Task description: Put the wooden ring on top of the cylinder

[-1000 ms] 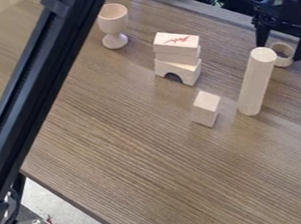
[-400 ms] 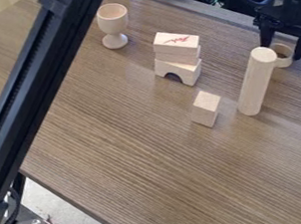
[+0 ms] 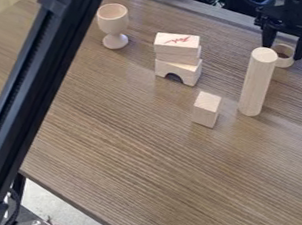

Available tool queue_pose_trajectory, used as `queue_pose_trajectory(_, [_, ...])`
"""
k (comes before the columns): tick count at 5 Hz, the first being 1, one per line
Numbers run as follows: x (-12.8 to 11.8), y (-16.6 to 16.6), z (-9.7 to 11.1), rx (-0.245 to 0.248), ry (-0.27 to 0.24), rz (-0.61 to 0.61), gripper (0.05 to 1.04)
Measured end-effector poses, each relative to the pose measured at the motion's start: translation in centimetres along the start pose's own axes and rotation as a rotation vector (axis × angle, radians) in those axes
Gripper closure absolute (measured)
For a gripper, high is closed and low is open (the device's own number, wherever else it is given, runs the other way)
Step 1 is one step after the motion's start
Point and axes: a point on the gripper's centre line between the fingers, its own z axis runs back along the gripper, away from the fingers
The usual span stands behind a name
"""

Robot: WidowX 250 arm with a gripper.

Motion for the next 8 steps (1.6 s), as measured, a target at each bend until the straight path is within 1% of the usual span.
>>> queue_pose_trajectory(1, [-0.4,0.1,-0.3,0.005,0.014,0.003,0.086])
queue_pose_trajectory(2, [-0.4,0.1,-0.2,0.005,0.013,0.006,0.133])
queue_pose_trajectory(3, [-0.5,0.2,-0.3,0.006,0.013,0.008,0.322])
queue_pose_trajectory(4, [-0.5,0.1,-0.3,0.008,0.007,0.006,0.324])
queue_pose_trajectory(5, [-0.4,0.1,0.5,0.015,0.001,0.012,0.324])
queue_pose_trajectory(6, [0.8,-0.2,3.3,0.019,-0.013,0.037,0.324])
queue_pose_trajectory(7, [2.7,-0.9,7.1,0.009,-0.054,0.064,0.324])
queue_pose_trajectory(8, [3.0,-1.9,8.7,0.008,-0.065,0.059,0.324])
